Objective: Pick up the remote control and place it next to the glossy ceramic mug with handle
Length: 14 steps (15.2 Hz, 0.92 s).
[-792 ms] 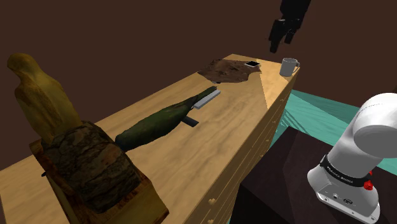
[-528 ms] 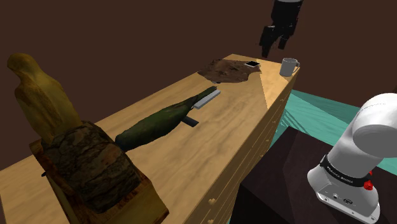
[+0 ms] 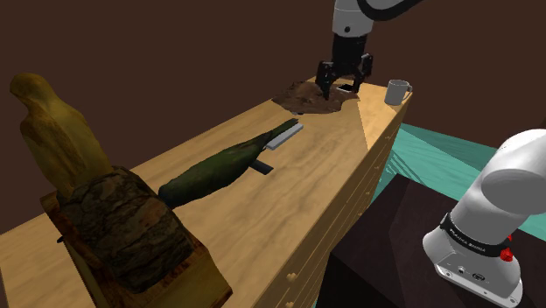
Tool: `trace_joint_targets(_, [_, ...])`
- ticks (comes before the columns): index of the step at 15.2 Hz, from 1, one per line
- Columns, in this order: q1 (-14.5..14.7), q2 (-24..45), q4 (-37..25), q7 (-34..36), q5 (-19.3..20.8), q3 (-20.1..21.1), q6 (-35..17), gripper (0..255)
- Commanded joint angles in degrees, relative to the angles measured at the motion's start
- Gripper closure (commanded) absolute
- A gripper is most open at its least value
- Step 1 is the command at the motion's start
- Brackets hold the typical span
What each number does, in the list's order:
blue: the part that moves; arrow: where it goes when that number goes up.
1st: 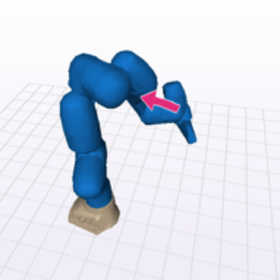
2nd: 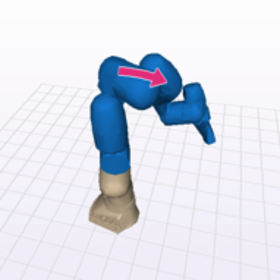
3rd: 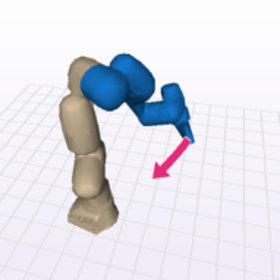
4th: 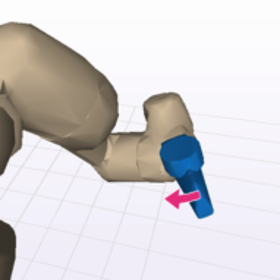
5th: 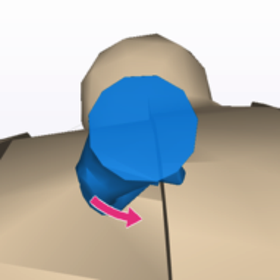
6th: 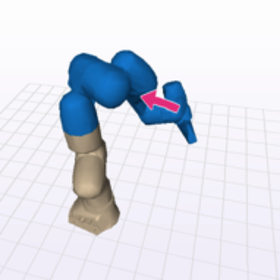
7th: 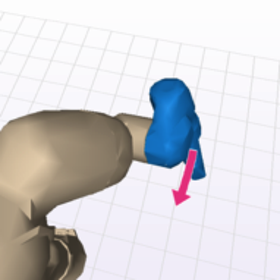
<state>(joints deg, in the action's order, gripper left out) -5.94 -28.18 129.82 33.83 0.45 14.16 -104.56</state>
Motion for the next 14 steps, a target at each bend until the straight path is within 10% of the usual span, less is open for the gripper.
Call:
trace_joint_targets(1, [-1.13, 4.10, -1.02, 5.68, -0.48, 1.61, -2.63, 0])
trace_joint_targets(14, [-4.74, 33.03, -15.63, 39.80, 2.95, 6.34, -14.30, 0])
